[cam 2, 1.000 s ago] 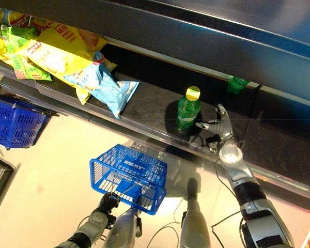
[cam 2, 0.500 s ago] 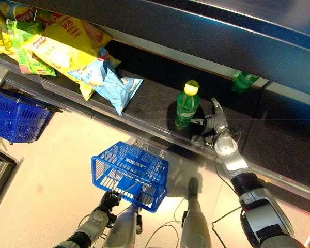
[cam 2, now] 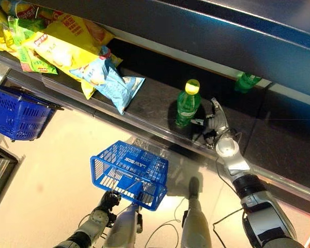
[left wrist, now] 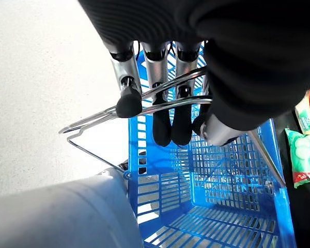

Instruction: Pick up the snacks into the basket

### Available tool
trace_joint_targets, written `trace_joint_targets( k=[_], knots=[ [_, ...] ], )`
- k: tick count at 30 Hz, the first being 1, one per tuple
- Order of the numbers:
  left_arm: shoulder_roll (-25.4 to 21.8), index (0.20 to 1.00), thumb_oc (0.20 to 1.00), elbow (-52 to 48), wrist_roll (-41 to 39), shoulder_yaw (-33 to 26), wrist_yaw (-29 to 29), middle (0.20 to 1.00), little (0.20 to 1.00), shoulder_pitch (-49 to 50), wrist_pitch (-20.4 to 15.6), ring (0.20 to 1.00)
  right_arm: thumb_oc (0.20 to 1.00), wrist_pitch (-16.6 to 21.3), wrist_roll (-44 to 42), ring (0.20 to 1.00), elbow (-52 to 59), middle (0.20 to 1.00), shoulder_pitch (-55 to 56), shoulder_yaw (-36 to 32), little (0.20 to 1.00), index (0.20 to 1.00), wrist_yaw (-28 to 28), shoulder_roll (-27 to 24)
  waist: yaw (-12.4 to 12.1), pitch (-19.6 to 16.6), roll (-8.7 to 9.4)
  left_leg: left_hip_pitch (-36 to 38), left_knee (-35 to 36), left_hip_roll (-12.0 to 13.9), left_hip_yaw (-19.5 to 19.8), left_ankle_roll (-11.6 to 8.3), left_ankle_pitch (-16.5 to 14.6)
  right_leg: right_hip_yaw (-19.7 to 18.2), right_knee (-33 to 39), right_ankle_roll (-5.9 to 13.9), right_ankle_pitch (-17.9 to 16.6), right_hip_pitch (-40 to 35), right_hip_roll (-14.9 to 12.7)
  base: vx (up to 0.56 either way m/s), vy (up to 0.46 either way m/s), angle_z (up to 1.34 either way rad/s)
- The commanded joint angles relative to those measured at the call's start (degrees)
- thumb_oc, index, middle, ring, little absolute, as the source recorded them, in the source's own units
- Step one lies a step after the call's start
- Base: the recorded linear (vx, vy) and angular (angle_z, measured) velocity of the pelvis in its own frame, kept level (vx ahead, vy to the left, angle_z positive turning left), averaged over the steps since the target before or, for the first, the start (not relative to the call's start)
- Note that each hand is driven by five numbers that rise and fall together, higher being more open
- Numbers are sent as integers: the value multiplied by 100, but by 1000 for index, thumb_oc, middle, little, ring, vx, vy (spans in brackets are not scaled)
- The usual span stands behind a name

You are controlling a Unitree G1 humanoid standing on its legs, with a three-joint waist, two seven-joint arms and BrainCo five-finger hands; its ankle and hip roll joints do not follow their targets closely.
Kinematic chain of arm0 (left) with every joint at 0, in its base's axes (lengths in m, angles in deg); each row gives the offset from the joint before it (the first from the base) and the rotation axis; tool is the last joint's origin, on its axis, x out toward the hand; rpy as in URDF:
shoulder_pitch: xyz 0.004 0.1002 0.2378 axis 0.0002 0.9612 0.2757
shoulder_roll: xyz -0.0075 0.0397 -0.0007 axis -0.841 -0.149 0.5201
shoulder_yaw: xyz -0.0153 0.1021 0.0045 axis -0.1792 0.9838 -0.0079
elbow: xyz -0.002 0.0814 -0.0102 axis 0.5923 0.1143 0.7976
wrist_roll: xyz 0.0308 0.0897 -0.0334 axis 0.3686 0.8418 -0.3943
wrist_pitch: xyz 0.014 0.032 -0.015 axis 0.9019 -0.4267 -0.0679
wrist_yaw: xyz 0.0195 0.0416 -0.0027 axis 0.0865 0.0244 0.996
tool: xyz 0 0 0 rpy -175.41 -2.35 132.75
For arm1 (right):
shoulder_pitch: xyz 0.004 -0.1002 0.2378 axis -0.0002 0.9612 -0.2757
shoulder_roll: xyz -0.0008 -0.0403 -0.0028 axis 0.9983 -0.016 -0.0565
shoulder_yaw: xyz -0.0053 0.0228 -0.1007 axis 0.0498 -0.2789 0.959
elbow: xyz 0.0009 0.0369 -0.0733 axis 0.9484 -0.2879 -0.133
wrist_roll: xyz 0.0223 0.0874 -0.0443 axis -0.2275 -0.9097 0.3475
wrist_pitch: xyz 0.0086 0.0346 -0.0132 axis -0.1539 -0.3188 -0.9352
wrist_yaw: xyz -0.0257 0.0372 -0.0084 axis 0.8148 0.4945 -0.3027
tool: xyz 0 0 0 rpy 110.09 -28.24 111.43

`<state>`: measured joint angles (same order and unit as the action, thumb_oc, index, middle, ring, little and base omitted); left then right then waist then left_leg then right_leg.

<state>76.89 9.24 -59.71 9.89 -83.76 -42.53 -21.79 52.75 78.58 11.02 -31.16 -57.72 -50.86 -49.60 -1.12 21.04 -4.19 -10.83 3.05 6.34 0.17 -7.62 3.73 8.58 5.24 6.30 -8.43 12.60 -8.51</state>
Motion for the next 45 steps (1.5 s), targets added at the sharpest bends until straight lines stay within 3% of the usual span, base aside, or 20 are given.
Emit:
trace_joint_targets(
  k=[1,8,14,45],
  knots=[
    [-270,200,200,209,-43,79,73,200,200,67,72,200,1000,96,-11,1000,368,1000,145,339,1000,1000,651,294,-212,120,360,-235,195,-713,-87,502,237,-345,-30,201,108,-26,98,0,-23,4],
    [-312,200,200,139,11,113,182,200,200,87,61,200,1000,161,-13,1000,359,1000,59,385,1000,1000,723,294,-223,118,350,-232,195,-700,-98,499,233,-377,-25,198,105,-3,105,0,0,0],
    [-287,200,200,174,-36,155,189,200,200,84,66,200,1000,158,-146,1000,101,1000,-273,538,1000,1000,667,580,-278,115,293,-244,195,-706,-82,504,246,-377,-24,195,95,11,104,0,0,0],
    [-270,200,200,86,-289,464,21,200,200,96,74,200,1000,-18,-232,1000,-931,1000,-1538,889,1000,1000,40,1208,-563,265,114,-506,148,-854,-39,576,291,-327,-27,265,-38,220,-54,0,2,0]
  ],
)
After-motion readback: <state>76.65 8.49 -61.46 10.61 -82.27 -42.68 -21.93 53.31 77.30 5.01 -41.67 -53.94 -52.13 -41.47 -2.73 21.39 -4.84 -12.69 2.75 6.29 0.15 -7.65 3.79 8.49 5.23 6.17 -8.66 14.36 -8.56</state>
